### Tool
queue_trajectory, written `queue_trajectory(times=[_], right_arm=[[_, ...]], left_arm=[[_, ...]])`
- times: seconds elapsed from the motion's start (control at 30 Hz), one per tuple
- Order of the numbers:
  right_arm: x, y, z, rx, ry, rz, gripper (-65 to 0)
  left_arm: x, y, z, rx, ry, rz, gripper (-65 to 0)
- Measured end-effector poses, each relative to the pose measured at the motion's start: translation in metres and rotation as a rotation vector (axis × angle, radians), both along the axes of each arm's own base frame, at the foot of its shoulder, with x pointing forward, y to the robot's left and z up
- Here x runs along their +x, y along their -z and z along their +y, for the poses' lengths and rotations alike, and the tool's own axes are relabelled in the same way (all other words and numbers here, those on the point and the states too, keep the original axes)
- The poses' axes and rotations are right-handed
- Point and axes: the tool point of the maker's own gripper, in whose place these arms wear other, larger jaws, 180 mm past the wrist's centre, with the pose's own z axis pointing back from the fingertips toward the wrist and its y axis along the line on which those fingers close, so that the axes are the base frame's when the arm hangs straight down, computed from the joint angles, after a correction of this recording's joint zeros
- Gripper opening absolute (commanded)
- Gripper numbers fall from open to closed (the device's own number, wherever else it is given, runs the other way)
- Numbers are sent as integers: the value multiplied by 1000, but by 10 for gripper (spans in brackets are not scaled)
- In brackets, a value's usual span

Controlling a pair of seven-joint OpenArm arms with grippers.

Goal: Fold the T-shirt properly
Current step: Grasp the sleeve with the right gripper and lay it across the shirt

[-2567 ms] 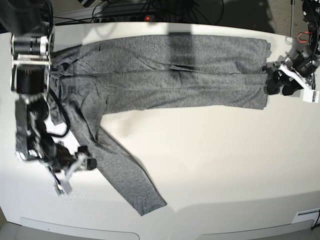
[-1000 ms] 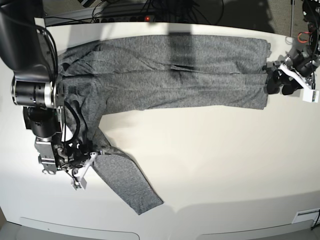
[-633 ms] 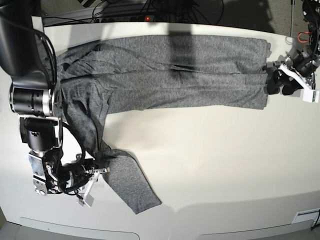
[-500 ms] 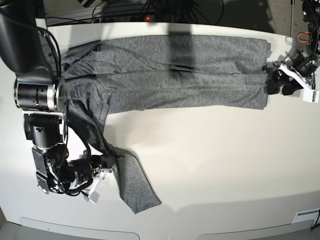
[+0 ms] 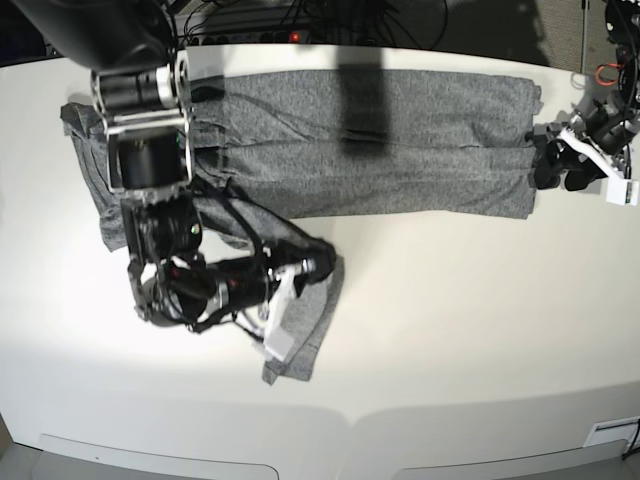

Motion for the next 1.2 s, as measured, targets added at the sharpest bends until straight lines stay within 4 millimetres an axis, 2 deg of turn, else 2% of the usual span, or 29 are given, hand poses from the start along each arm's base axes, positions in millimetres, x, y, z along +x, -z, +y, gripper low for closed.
queue_trajectory(times=[0.13,0.27,0.4,0.63,0.77,0.8,0.9,1.0,1.07,1.2], right_arm=[[-39,-5,19,11,-79,-64,-650],[-70,-13,33,33,-130,-113,-650],[-96,-10,41,54,-145,-105,-650],[-116,-11,69,136,-142,-72,-650],[-114,-19,81,178,-134,-83,-650],[-114,-20,83,184,-133,-84,-629],[-114,-21,84,189,-131,-86,-451],[-117,-21,87,189,-146,-85,-328],[-121,-21,92,189,-168,-82,-303],[-127,-21,98,190,-197,-80,-303]], left_arm=[[0,0,0,1,0,0,-281],[0,0,0,0,0,0,-281],[0,0,0,0,0,0,-281],[0,0,0,0,0,0,-281],[0,0,-1,-4,-1,0,-281],[0,0,-1,-5,-1,0,-281],[0,1,-1,-5,-1,0,-281],[0,1,-1,-5,-1,1,-281],[0,1,-1,-5,-1,1,-281],[0,1,-2,-5,-1,0,-281]])
